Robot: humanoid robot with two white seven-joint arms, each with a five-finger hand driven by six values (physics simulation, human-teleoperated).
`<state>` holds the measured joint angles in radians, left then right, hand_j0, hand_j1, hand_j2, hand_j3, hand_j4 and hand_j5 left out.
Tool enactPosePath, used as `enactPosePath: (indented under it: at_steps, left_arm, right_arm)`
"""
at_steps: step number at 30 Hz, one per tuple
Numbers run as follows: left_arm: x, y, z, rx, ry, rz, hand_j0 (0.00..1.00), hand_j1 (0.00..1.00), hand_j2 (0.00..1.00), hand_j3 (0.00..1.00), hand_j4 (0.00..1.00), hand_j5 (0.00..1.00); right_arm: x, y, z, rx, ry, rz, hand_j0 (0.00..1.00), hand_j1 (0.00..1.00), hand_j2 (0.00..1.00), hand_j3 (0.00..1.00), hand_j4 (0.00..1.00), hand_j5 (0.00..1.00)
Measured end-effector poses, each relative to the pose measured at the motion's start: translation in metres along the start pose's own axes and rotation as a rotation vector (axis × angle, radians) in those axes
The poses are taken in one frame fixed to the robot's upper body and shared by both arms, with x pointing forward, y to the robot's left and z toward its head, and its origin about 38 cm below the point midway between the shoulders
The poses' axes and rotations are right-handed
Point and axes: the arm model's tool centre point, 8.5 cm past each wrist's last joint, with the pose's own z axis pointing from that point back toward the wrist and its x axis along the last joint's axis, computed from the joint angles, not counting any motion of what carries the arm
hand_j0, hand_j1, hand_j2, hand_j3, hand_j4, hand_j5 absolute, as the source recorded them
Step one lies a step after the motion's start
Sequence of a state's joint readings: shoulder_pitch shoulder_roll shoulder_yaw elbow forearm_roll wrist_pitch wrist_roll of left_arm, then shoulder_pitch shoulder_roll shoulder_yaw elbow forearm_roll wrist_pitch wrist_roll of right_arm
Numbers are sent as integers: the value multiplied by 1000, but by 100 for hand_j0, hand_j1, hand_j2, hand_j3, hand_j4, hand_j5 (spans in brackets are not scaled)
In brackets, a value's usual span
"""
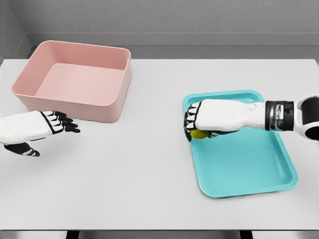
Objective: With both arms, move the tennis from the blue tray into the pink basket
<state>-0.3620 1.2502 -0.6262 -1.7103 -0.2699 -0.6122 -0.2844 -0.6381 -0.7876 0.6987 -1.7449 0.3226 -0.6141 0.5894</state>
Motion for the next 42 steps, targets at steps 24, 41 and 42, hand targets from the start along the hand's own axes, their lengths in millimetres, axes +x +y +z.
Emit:
enactPosePath:
  at_steps: [24,41,42]
  left_arm:
    - [0,0,0,-2,2,0,100,100,100,100,100,100]
    - [2,-3,-7,2,-11,-3,100,100,100,100,100,100]
    - [3,-4,-10,3,-16,-4,100,100,100,100,100,100]
  right_arm:
    - [46,-18,-127,-19,-222,83,44,44,44,44,44,44]
    - [21,-45,-72,-162,-86,92,100,100,100,100,100,100]
    - [15,-45,-59,-181,-55,81,100,100,100,100,100,100]
